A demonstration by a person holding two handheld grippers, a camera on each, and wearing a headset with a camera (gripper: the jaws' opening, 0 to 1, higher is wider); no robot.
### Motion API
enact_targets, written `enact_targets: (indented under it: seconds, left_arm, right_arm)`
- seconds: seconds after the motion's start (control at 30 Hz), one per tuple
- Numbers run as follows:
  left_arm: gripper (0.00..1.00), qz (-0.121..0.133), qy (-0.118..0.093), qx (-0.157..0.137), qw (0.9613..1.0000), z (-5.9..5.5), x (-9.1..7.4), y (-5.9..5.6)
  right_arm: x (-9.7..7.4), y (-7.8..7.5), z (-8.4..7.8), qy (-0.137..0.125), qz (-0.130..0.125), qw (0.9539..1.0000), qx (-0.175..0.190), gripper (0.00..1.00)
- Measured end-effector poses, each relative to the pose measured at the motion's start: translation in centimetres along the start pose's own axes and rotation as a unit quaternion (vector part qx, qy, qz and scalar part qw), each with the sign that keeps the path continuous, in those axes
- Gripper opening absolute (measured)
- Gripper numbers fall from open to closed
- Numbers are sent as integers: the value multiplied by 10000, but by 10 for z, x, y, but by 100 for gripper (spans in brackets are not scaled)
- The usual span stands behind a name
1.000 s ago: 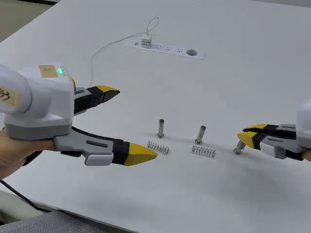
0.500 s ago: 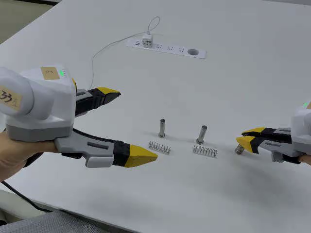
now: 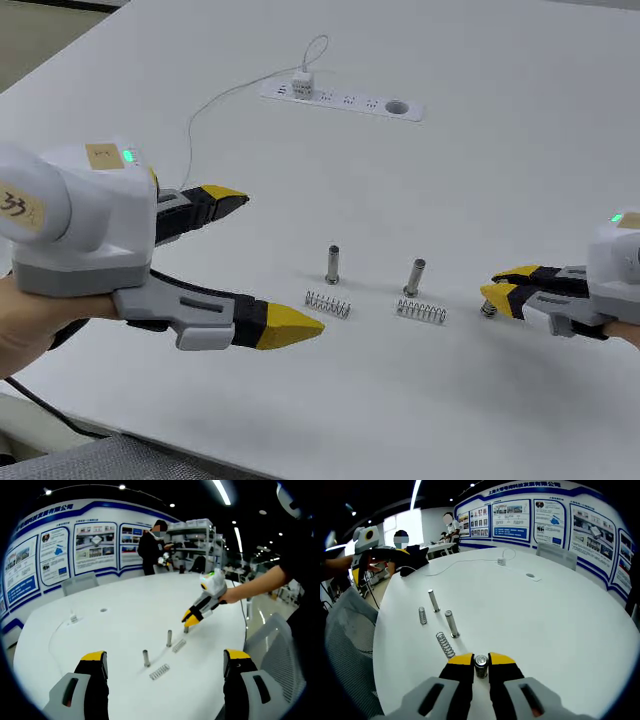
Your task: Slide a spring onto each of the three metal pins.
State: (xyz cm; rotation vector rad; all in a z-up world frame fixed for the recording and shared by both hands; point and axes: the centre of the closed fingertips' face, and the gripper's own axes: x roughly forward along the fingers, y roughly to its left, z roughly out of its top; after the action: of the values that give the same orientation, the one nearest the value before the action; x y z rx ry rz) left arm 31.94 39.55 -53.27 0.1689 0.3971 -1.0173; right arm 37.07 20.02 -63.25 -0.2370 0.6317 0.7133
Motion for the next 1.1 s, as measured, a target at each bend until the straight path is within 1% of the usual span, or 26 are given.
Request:
enact_targets:
  seconds: [0.1, 0.13, 0.2, 0.23, 0.33, 0.43, 0.6, 0.73, 0.8, 0.83, 0.87, 0.9, 0.97, 1.0, 1.1]
  left_arm:
    - [99, -1, -65, -94, 9999, 1, 0, 0]
    - [99, 10, -72, -100, 9999, 1, -1, 1]
    - [99, 15, -48, -90, 9999, 1, -1, 1]
    - [99, 15, -25, -75, 10000, 0, -2, 1]
    - [98, 13, 8, -57, 10000, -1, -3, 0]
    - [98, 20, -11, -61, 10000, 0, -3, 0]
    - [98, 8, -9, -48, 10000, 1, -3, -1]
    - [98, 1, 1, -27, 10000, 1, -2, -2]
    - [98, -3, 11, -13, 10000, 1, -2, -2]
    - [98, -6, 7, -13, 10000, 1, -2, -2]
    - [98, -8, 5, -13, 10000, 1, -2, -2]
    - [98, -7, 8, -12, 10000, 1, -2, -2]
    - [98, 4, 8, -16, 10000, 1, -2, -1]
    - [98, 16, -25, -39, 10000, 3, -3, -1]
    - [97, 59, -79, -98, 9999, 4, -4, 1]
  right_arm:
    - [1, 3, -2, 71, 72, 9998, -165, 12]
    - [1, 4, -3, 98, 75, 9997, -200, 14]
    - [0, 4, -3, 101, 55, 9996, -247, 18]
    - [-1, 4, -2, 91, 41, 9996, -258, 18]
    - [-4, 2, 2, 17, -7, 9997, -229, 18]
    - [-8, 0, 8, -69, -37, 9997, -211, 18]
    - [-17, 1, 24, -268, -68, 9993, -264, 18]
    - [-19, 9, 36, -416, 34, 9986, -338, 18]
    - [-19, 16, 41, -483, 147, 9980, -377, 18]
    - [-18, 23, 43, -500, 256, 9975, -429, 18]
    - [-17, 27, 43, -493, 338, 9971, -481, 18]
    - [-14, 35, 40, -397, 454, 9960, -663, 18]
    - [-8, 43, 32, -189, 526, 9946, -877, 18]
    - [-5, 48, 27, -93, 574, 9932, -1006, 18]
    - [5, 57, 17, 43, 677, 9919, -1074, 18]
